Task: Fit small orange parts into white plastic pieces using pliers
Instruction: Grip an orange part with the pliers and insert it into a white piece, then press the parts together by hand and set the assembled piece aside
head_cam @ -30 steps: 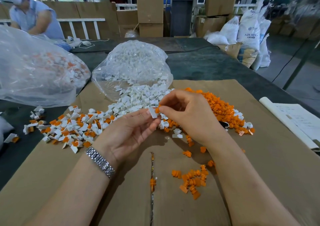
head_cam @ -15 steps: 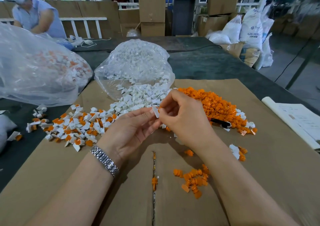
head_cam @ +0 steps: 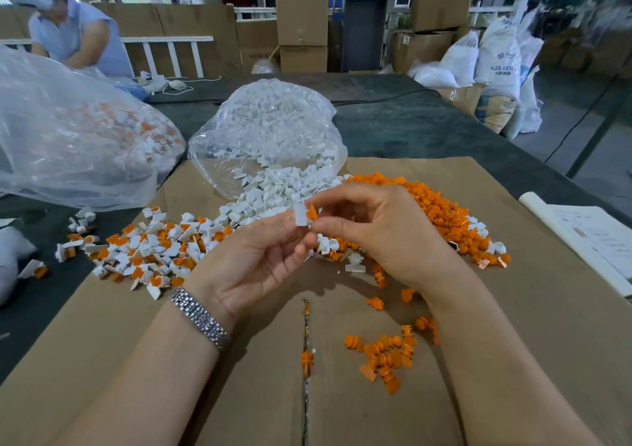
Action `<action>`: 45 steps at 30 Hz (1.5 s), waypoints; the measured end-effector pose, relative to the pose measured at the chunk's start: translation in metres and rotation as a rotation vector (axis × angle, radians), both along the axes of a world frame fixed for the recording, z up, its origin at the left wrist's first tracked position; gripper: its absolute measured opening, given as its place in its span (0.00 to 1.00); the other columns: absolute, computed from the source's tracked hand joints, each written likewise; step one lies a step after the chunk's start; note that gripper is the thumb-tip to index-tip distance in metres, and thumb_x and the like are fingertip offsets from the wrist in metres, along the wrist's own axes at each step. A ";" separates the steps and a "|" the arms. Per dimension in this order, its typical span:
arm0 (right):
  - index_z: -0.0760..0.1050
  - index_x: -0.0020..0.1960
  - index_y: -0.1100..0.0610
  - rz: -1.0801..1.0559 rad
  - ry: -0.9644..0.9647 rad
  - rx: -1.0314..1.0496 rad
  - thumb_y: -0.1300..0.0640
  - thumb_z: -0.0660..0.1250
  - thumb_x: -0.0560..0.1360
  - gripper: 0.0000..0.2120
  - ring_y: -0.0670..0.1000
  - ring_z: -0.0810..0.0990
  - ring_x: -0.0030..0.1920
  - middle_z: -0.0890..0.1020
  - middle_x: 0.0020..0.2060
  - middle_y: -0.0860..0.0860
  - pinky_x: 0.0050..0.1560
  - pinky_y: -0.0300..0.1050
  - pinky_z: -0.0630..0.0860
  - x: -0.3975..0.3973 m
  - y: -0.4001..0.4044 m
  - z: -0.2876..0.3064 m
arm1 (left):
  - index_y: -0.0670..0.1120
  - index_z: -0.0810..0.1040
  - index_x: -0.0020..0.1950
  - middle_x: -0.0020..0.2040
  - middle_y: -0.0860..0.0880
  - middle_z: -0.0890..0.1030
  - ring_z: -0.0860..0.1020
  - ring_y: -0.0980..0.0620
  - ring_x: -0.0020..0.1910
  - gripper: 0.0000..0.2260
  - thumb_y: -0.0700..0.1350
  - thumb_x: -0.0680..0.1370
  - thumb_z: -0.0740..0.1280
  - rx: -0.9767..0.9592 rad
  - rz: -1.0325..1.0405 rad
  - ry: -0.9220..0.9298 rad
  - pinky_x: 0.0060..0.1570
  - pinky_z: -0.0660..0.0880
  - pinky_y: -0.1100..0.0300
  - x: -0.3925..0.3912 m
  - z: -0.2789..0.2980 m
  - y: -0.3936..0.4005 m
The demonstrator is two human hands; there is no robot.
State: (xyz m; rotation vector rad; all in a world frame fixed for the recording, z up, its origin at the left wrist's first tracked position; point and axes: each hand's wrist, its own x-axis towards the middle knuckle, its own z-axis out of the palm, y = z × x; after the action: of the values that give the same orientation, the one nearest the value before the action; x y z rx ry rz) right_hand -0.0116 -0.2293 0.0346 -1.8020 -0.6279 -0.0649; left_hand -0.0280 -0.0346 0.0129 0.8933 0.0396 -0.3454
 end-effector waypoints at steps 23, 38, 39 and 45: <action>0.85 0.55 0.58 -0.094 -0.256 -0.036 0.59 0.77 0.73 0.10 0.48 0.84 0.47 0.84 0.44 0.49 0.52 0.45 0.81 -0.006 0.011 -0.003 | 0.38 0.87 0.50 0.45 0.43 0.86 0.85 0.53 0.39 0.09 0.37 0.75 0.68 0.054 0.040 -0.128 0.38 0.81 0.65 -0.002 0.004 0.005; 0.85 0.55 0.59 -0.194 -0.440 -0.207 0.60 0.76 0.74 0.10 0.47 0.82 0.45 0.84 0.44 0.51 0.50 0.46 0.79 -0.003 0.013 -0.007 | 0.40 0.84 0.43 0.46 0.37 0.83 0.86 0.43 0.44 0.06 0.42 0.71 0.77 0.192 0.196 -0.174 0.44 0.83 0.59 -0.005 0.007 0.002; 0.85 0.55 0.59 -0.196 -0.452 -0.217 0.60 0.76 0.74 0.10 0.47 0.82 0.44 0.84 0.44 0.52 0.50 0.46 0.79 -0.002 0.013 -0.007 | 0.40 0.84 0.43 0.46 0.37 0.83 0.86 0.42 0.45 0.07 0.41 0.70 0.78 0.205 0.202 -0.177 0.44 0.83 0.58 -0.005 0.007 0.002; 0.85 0.56 0.59 -0.178 -0.461 -0.242 0.59 0.76 0.74 0.11 0.47 0.82 0.45 0.83 0.45 0.52 0.50 0.47 0.80 -0.002 0.013 -0.008 | 0.36 0.81 0.43 0.44 0.38 0.85 0.87 0.44 0.43 0.06 0.36 0.69 0.75 0.273 0.192 -0.170 0.42 0.82 0.62 -0.006 0.006 0.003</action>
State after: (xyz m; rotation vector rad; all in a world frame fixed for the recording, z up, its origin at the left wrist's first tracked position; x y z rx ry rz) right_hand -0.0135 -0.2167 0.0266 -2.0933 -0.8233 -0.5588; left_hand -0.0336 -0.0321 0.0192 1.1764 0.0157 -0.0842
